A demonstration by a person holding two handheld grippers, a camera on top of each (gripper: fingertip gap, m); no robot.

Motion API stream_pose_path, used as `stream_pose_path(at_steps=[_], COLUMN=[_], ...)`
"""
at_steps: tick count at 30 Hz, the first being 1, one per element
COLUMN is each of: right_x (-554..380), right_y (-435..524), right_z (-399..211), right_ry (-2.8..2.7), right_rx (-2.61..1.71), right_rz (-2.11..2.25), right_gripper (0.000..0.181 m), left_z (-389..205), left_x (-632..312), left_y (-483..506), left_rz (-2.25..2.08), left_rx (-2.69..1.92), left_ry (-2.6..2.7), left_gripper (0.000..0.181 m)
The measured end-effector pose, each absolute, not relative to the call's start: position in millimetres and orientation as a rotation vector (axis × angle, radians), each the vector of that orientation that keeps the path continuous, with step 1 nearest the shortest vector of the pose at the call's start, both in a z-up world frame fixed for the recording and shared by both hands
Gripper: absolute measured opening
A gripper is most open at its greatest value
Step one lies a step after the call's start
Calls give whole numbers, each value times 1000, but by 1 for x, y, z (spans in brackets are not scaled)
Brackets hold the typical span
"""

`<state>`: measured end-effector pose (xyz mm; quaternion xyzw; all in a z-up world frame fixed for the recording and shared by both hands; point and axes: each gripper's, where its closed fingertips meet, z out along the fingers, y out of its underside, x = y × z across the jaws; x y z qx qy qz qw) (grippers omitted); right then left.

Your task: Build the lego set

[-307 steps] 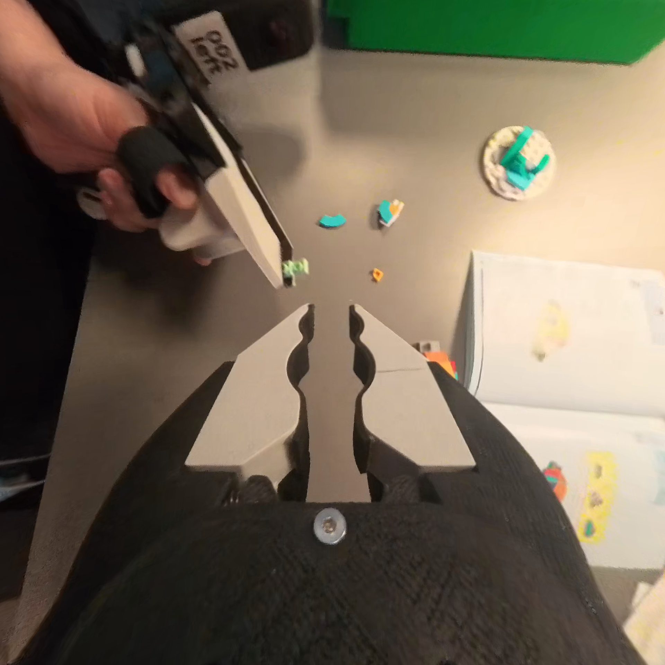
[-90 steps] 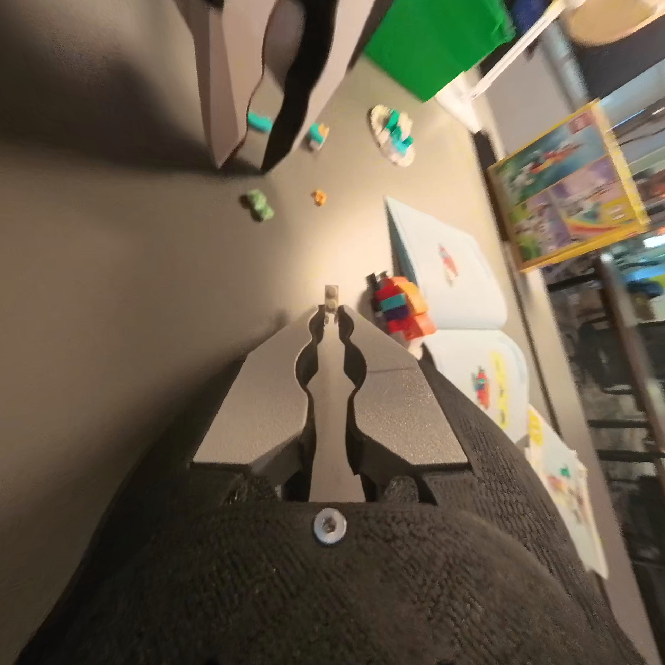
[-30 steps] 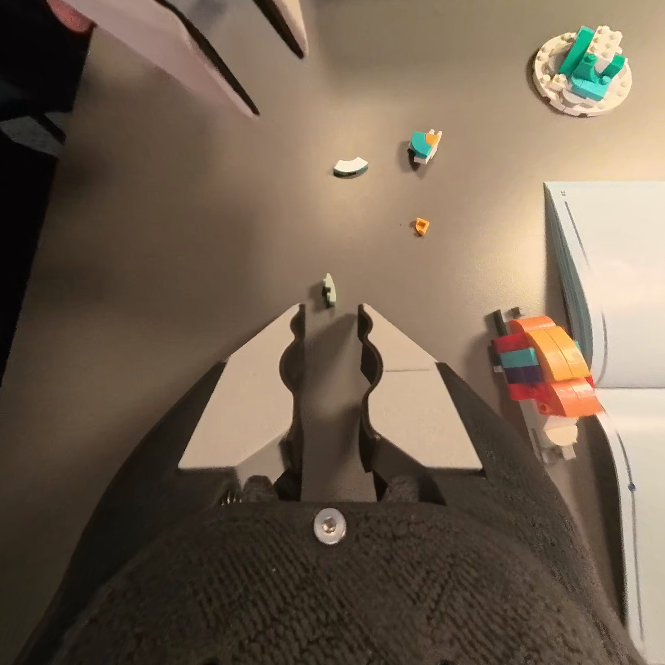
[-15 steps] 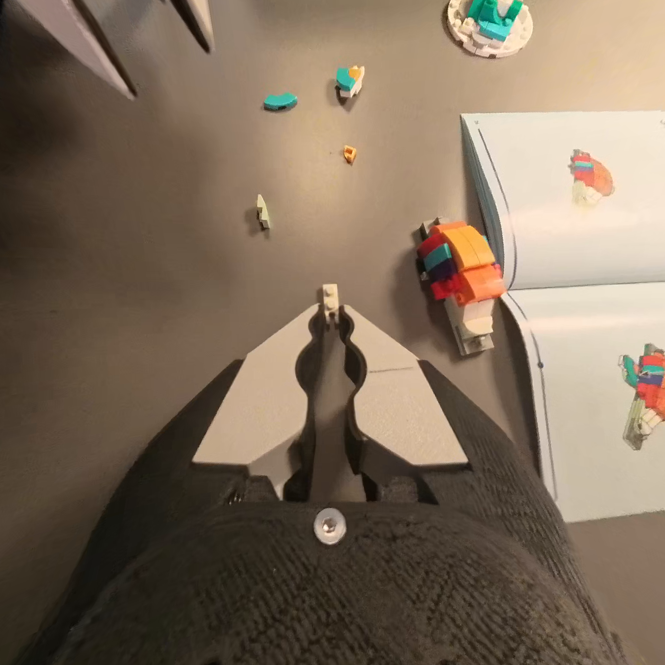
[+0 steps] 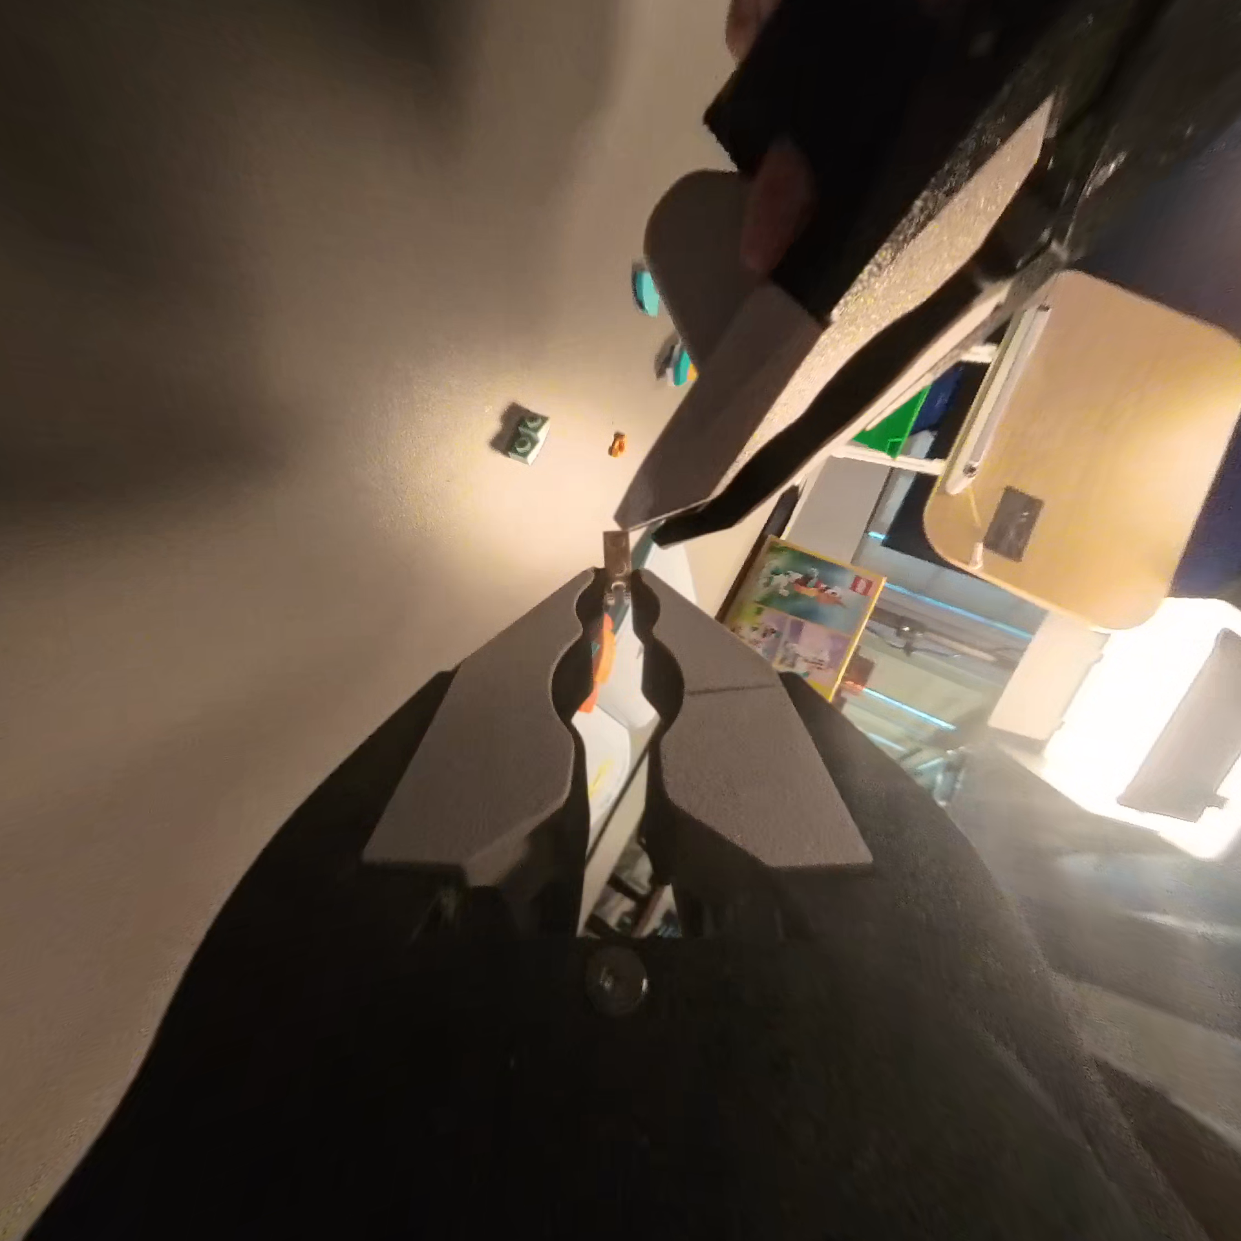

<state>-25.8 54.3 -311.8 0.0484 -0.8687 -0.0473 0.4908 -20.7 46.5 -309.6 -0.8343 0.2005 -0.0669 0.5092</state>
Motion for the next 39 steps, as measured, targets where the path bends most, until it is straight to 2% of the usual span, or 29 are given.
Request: stream_pose_path(at_steps=[1,3,8,9,11,12,15,17,21,29,35,37,38,39], right_x=[-25,-25,-28,-29,-30,-29,-24,-23,-25,-28,-28,-29,-30,-31], right_y=[52,46,39,39,43,42,26,22,17,25,22,24,25,28], right_z=[-311,-308,-305,-302,-301,-299,-276,-264,-259,-262,-264,-270,-275,-283], right_ry=[-2102,-2084,-2069,-2065,-2105,-2116,-2042,-1972,-1936,-1911,-1912,-1925,-1943,-1973], right_rx=[143,198,196,108,-208,-380,-704,-753,-775,-845,-879,-869,-866,-864], right_rz=[-126,-138,-103,-22,267,471,1086,1272,1381,1446,1548,1525,1496,1450], right_gripper=[6,6,7,11,31,33,27,20,8,9,3,3,3,3], left_z=[-312,-316,-318,-315,-306,-300,-284,-285,-287,-283,-283,-288,-293,-298], left_x=[-20,-22,-23,-25,-26,-24,-20,-19,-14,-17,-16,-20,-24,-28], left_y=[45,45,47,47,47,46,40,38,37,36,35,37,37,37], left_rz=[-170,-157,-153,-155,-220,-278,-403,-413,-407,-425,-506,-467,-420,-377], left_rx=[-2025,-2048,-2053,-2033,-1965,-1918,-1787,-1777,-1766,-1728,-1726,-1758,-1788,-1823], left_ry=[491,494,512,498,452,430,401,408,432,408,360,343,347,356], left_gripper=[19,22,5,4,4,4,4,4,4,4,4,5,16,36])
